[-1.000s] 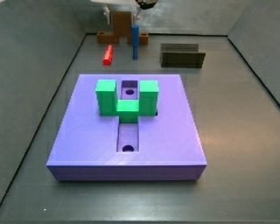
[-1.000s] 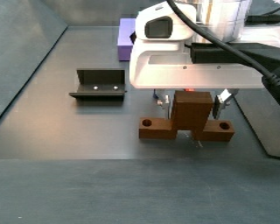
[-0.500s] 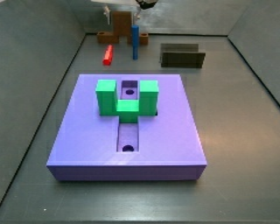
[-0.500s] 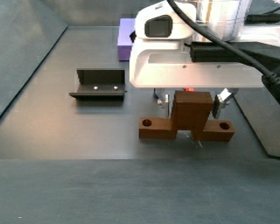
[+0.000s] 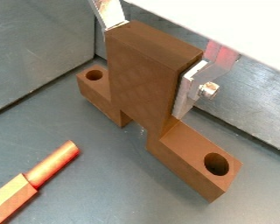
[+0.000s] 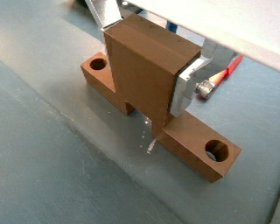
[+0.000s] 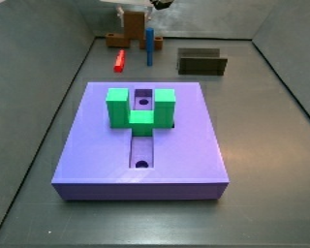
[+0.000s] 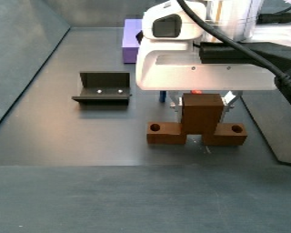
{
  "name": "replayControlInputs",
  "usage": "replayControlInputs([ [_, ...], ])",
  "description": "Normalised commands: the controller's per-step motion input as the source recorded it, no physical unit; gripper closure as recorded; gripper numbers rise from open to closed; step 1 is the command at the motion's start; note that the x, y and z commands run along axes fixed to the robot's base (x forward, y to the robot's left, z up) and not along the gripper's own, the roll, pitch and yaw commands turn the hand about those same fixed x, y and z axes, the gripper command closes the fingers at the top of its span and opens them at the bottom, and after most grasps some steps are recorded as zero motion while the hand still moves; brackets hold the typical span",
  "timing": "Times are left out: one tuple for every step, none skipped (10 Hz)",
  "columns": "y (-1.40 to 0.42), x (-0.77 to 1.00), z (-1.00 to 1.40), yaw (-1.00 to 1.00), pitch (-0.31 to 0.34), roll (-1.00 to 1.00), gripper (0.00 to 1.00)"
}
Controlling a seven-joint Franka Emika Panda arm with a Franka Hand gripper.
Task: Pick up the brown object. Move up. Move to above the board. Insert the brown object.
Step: Pick up the brown object.
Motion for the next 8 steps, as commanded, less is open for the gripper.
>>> replayControlInputs([
  [0.00,0.00,0.00,0.00,0.000,0.00,1.00],
  [0.00,0.00,0.00,0.00,0.000,0.00,1.00],
  [0.00,0.00,0.00,0.00,0.000,0.00,1.00],
  [0.00,0.00,0.00,0.00,0.000,0.00,1.00],
  [0.00,0.00,0.00,0.00,0.000,0.00,1.00],
  [0.00,0.00,0.00,0.00,0.000,0.00,1.00],
  [0.00,0.00,0.00,0.00,0.000,0.00,1.00],
  [0.00,0.00,0.00,0.00,0.000,0.00,1.00],
])
